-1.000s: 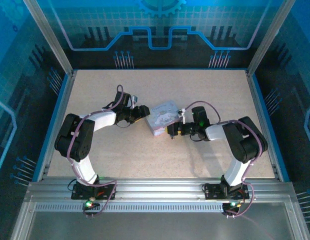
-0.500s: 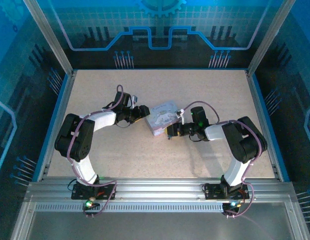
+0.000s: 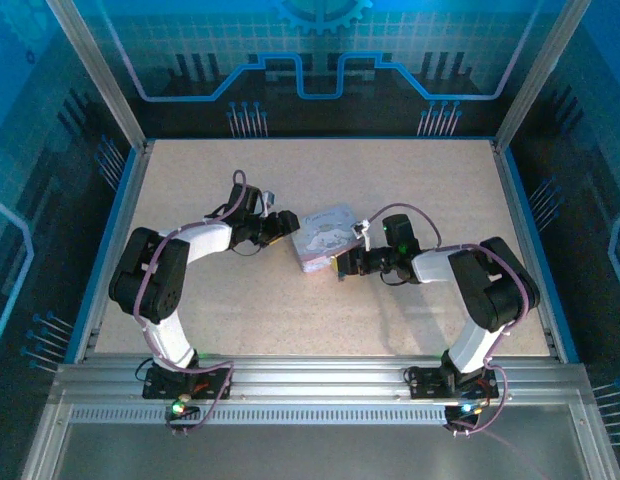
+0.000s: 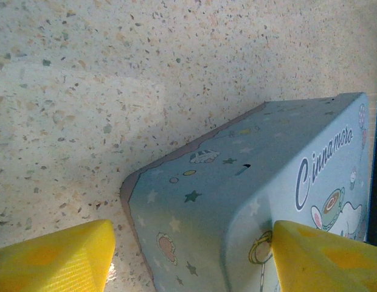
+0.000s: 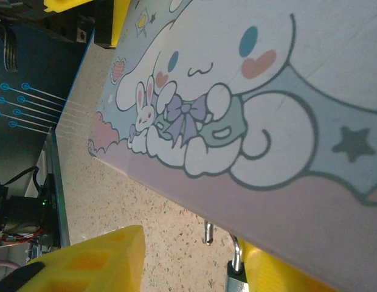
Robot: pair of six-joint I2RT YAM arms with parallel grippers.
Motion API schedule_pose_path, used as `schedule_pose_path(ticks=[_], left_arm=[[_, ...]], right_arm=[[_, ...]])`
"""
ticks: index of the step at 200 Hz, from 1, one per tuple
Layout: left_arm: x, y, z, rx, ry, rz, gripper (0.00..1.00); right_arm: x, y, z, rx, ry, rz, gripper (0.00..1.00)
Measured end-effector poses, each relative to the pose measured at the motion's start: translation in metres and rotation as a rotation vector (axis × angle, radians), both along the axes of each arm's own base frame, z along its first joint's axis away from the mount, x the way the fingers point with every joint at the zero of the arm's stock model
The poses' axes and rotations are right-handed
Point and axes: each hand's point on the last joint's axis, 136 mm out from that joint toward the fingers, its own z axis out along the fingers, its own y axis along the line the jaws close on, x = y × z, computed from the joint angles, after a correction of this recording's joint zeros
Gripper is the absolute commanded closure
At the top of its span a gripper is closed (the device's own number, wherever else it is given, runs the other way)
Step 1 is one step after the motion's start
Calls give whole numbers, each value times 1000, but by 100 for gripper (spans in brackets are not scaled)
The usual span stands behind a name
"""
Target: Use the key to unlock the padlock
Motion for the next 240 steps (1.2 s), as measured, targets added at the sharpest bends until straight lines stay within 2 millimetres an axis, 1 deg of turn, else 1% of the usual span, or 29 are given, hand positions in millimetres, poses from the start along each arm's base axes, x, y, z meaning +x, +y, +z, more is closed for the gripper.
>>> schedule_pose_path(ticks=[36, 109, 173, 199, 240], left_arm=[[0, 0, 0, -2, 2, 3, 30], [-1, 0, 0, -6, 9, 11, 30], [-1, 0, 0, -6, 10, 11, 30], [-1, 0, 0, -6, 10, 11, 30], [-1, 0, 0, -6, 9, 11, 30]], right_arm=[[-1, 0, 1, 4, -1, 7, 61], [-5, -1, -3, -10, 1, 23, 62], [-7, -1, -8, -18, 13, 28, 67], [-7, -1, -9, -20, 16, 28, 70], [-4, -1, -13, -28, 24, 17, 81]])
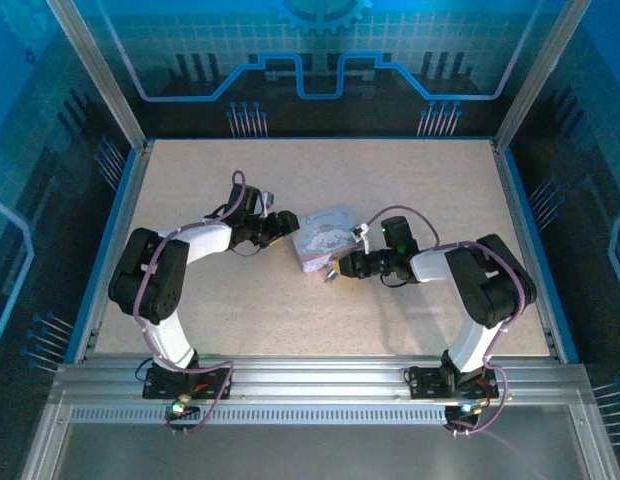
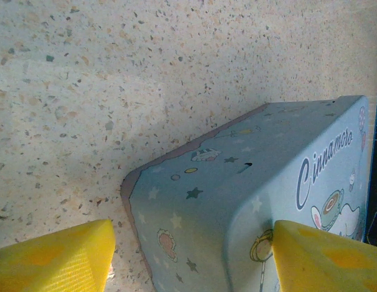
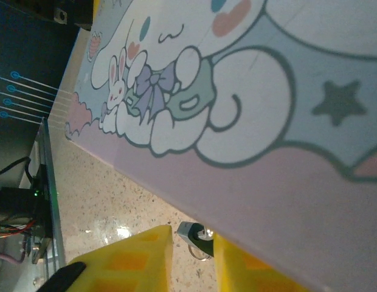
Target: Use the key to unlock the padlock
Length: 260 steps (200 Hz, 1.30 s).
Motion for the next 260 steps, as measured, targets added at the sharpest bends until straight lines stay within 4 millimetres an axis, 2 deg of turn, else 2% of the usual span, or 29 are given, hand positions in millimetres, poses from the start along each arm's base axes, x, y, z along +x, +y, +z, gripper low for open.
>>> schedule_pose_path(ticks=[28, 80, 134, 207, 260], left_arm=[[0, 0, 0, 1, -1, 1, 30], [-1, 1, 0, 5, -1, 4, 30], [-3, 2, 0, 8, -1, 7, 30], [-5, 2, 0, 7, 4, 4, 29], [-6, 3, -1, 7, 6, 4, 29]], right_arm=[[1, -1, -1, -5, 5, -10, 91], [3, -2, -2, -9, 18, -36, 98], [3, -11, -2, 8, 24, -104, 99], [14, -30, 4, 33, 16, -231, 100], [20, -35, 7, 38, 34, -285, 100]])
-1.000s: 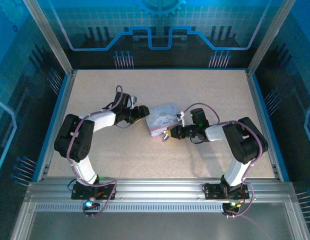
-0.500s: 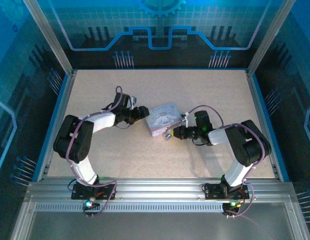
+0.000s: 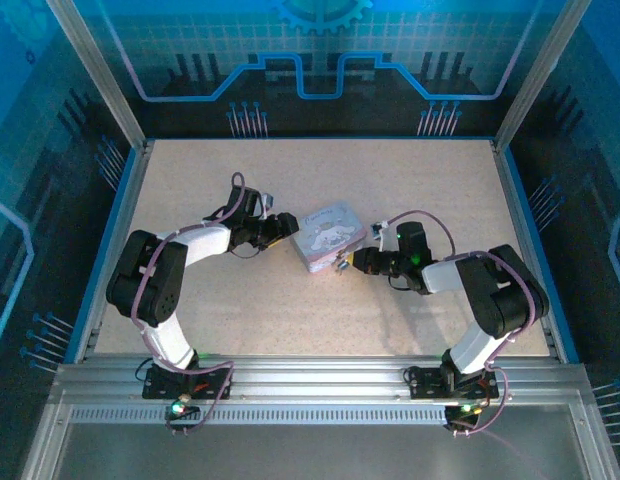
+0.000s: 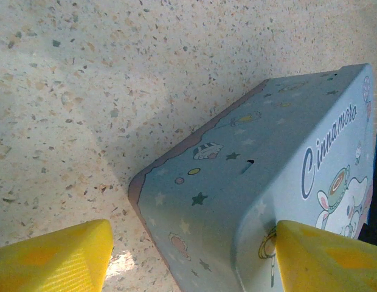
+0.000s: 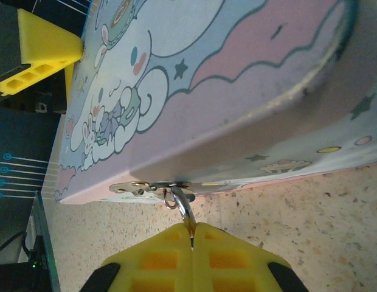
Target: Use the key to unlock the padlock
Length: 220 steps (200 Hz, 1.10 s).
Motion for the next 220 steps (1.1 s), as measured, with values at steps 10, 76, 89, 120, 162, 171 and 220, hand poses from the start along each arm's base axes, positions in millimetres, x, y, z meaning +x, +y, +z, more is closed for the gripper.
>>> schedule_pose_path(ticks=[10, 76, 89, 120, 162, 171, 220], left_arm=[[0, 0, 0, 0, 1, 0, 29], [-2, 2, 0, 5, 1, 2, 22], [-4, 5, 1, 14, 6, 8, 19], [-9, 20, 9, 48, 12, 33, 10], [-4, 40, 60, 53, -119, 75, 1], [-2, 44, 73, 52, -153, 87, 1], [-3, 59, 113, 49, -262, 133, 1]], right_arm=[[0, 0, 0, 2, 6, -6, 100], [3, -13, 2, -26, 5, -57, 100], [3, -18, 10, -40, -14, -66, 100], [-4, -27, 33, -76, -63, -71, 100], [-30, -40, 47, -155, -22, -64, 100], [-37, -44, 49, -175, -4, -69, 99], [-85, -52, 54, -244, 83, -55, 99]])
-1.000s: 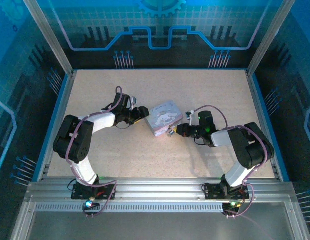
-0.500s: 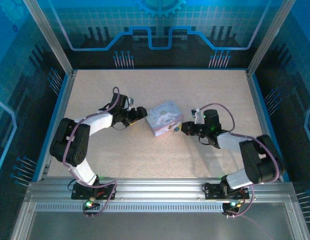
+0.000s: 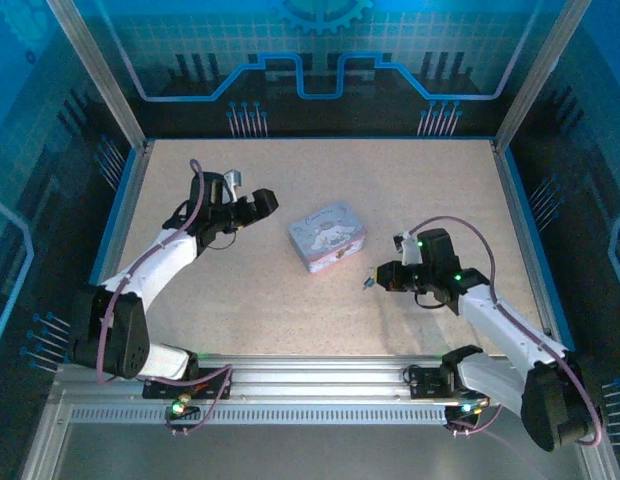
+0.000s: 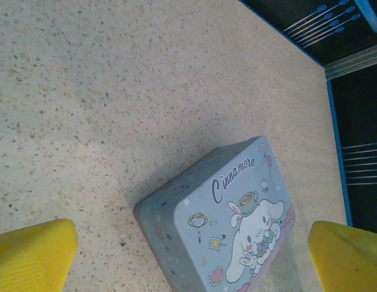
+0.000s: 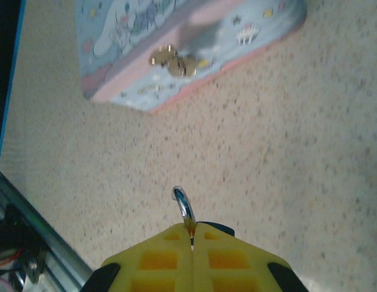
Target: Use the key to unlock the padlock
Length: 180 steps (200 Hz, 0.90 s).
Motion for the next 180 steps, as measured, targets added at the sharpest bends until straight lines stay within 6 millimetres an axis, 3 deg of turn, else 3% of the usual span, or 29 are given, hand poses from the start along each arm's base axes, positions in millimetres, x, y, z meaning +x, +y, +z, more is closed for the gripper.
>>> schedule_pose_path(ticks=[54, 107, 122, 155, 180], left_arm=[[-3, 6, 8, -2, -21, 15, 1], [-4, 10, 17, -6, -44, 25, 1], [-4, 11, 17, -5, -42, 26, 1], [-6, 13, 15, -3, -32, 30, 1], [-7, 19, 23, 5, -55, 54, 1]], right_arm=[[-37, -3, -48, -55, 189, -10, 98], [-34, 0, -72, -92, 254, -7, 94], [-30, 2, -74, -89, 252, -9, 90], [-21, 1, -75, -102, 233, -20, 67], [-13, -4, -65, -122, 182, -44, 60]])
